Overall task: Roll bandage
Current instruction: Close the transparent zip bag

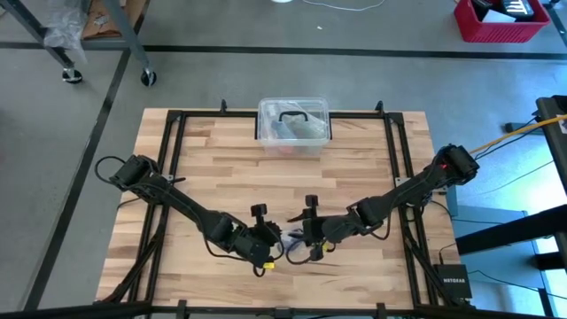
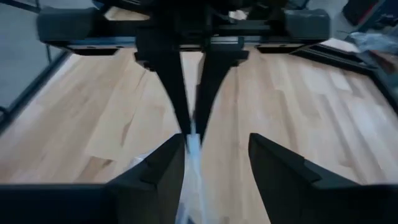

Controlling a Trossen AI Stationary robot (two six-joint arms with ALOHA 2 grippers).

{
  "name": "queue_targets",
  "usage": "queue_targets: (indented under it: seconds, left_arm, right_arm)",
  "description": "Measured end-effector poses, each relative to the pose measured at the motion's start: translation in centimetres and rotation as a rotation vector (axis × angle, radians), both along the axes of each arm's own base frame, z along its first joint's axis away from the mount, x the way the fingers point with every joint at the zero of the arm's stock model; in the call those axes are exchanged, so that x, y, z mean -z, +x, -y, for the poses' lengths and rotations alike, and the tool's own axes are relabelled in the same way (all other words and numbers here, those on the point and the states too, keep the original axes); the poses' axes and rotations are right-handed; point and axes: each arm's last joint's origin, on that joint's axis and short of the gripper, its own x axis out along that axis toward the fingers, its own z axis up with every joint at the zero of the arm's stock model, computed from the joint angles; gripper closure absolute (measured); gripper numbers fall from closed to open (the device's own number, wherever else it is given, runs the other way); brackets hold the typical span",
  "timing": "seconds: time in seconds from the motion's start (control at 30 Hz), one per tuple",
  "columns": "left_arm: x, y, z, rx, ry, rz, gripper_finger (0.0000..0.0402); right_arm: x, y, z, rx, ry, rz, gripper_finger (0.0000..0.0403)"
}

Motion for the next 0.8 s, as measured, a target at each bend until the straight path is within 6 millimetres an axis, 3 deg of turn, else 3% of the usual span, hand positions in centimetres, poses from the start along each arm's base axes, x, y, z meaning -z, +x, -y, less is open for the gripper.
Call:
queue_targets:
  seconds: [0.4, 0.8]
  left_arm:
    - [0.0, 0.0, 0.0, 0.001, 0.001, -0.002, 0.0401]
    - [0.0, -0.2, 0.3, 0.007, 0.004, 0.003, 0.0401]
  right_arm:
    - [0.1, 0.0, -0.1, -0.051, 0.001, -0.007, 0.0221]
    - [1.9, -0.6, 0.3, -0.075, 0.058, 0.068, 0.0221]
